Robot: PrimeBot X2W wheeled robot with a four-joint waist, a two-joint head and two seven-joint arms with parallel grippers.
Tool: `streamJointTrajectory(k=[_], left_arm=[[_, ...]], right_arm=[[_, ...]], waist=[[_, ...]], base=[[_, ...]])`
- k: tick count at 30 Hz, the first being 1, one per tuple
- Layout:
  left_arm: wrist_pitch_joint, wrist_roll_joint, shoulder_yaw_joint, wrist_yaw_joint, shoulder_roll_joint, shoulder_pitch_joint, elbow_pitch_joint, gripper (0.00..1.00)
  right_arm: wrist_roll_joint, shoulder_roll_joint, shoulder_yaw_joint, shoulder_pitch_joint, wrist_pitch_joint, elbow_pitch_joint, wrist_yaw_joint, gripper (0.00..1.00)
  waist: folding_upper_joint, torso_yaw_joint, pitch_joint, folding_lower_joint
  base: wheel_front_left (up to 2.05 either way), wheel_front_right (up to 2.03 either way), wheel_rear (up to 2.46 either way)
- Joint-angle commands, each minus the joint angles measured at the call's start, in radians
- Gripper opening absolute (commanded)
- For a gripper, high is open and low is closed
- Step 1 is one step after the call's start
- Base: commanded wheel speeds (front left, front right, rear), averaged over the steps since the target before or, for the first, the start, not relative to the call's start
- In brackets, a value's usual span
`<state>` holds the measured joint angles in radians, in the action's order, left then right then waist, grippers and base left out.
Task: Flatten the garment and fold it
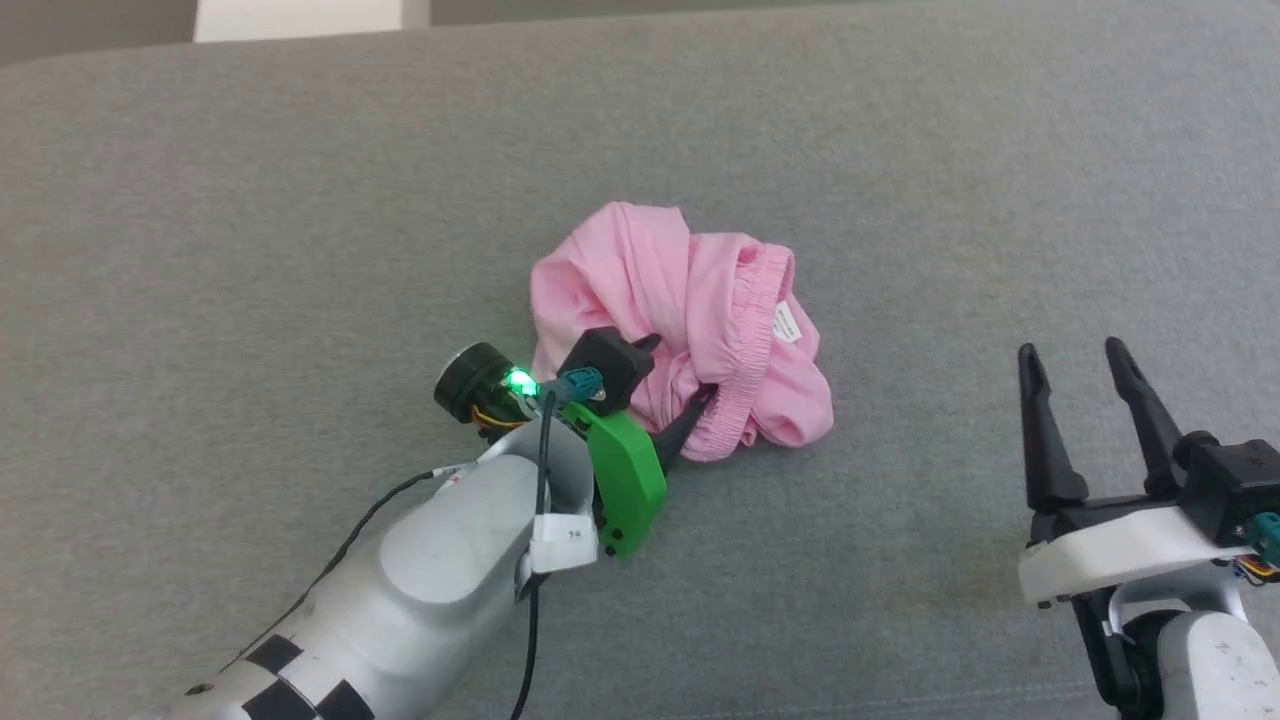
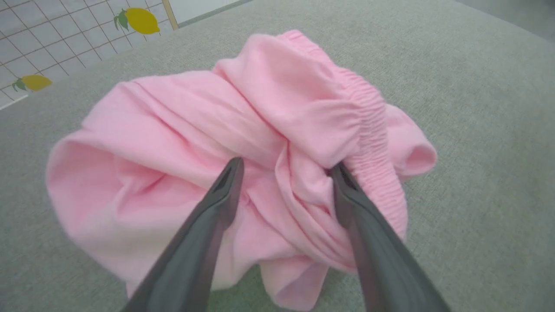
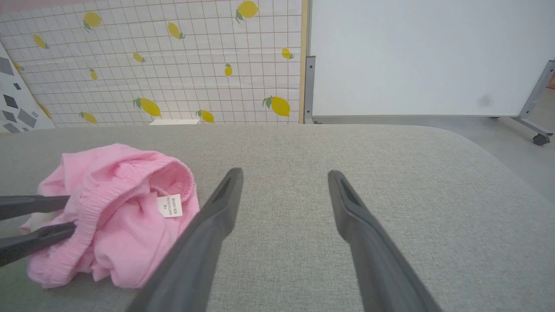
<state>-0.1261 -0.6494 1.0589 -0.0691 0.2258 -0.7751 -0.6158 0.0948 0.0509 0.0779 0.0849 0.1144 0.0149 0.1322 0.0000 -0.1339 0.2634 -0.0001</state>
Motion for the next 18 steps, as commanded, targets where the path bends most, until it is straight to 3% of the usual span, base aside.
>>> streamJointTrajectory(k=[1,8,18], left_arm=[[-0.018,0.002,-0.008,0.000,0.002,-0.001,-0.009,1.00],[-0.081,-0.045,-0.067,-0.004,0.032,-0.001,0.029,1.00],[-0.133,-0.071,-0.244,0.132,0.200,0.119,0.210,1.00]], right_arm=[[-0.011,-0.001,0.009,-0.004,-0.001,0.003,-0.002,1.00],[-0.022,0.014,0.059,-0.048,-0.025,0.017,-0.002,1.00],[0.010,0.065,0.052,-0.120,-0.035,0.064,-0.002,1.00]], waist=[[0.0000,0.069,-0.076,0.0001],[0.0000,0.161,-0.185,0.0001],[0.0000,0.233,-0.238,0.0001]], base=[[0.00,0.00,0.00],[0.00,0.00,0.00],[0.00,0.00,0.00]])
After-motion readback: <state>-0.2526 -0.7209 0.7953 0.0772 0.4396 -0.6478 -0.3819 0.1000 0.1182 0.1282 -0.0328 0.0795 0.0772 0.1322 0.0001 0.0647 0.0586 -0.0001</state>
